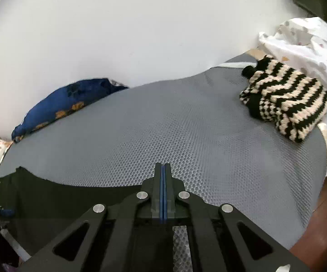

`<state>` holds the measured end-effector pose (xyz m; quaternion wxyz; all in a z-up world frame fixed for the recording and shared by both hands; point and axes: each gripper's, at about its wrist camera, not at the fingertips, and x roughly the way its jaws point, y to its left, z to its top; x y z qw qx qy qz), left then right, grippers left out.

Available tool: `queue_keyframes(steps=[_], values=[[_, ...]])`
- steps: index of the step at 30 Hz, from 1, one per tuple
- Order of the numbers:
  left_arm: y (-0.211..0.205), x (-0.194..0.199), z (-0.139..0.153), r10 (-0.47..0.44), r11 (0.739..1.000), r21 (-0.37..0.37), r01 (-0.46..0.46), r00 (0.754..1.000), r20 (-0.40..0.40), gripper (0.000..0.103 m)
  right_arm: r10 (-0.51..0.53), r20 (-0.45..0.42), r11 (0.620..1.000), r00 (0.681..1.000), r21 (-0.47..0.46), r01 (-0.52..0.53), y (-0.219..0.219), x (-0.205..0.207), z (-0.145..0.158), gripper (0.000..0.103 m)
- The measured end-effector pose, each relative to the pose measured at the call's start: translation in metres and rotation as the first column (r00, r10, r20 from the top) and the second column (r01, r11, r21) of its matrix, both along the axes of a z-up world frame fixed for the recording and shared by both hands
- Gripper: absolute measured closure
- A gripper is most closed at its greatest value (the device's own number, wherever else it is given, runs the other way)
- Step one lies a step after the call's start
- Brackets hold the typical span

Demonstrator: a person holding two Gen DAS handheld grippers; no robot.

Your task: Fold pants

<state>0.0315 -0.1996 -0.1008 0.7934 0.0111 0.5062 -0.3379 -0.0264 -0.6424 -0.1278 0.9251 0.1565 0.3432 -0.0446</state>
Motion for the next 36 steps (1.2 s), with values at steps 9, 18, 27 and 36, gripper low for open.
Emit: queue_keyframes(steps=[9,18,27,36], values=[[-0.004,-0.004,0.000,-0.023,1.000,0.009,0.023,1.000,-0.011,0.028,0.152,-0.208,0.979,0.966,-0.103,-0.176,0.043,0.011,-0.043,0.069],[-0.006,-0.003,0.000,-0.002,1.000,0.015,0.003,1.000,-0.022,0.024,0.111,-0.087,0.981,0.990,-0.153,-0.123,0.045,-0.003,-0.022,0.101],[-0.005,-0.007,0.001,-0.013,1.000,0.019,0.013,1.000,0.008,0.024,0.027,-0.067,0.993,0.997,-0.111,-0.035,0.034,0.027,-0.020,0.101],[0.004,-0.009,0.000,-0.012,1.000,0.016,0.012,1.000,0.023,0.024,-0.152,-0.080,0.985,0.985,0.067,0.158,-0.004,0.001,-0.019,0.079]])
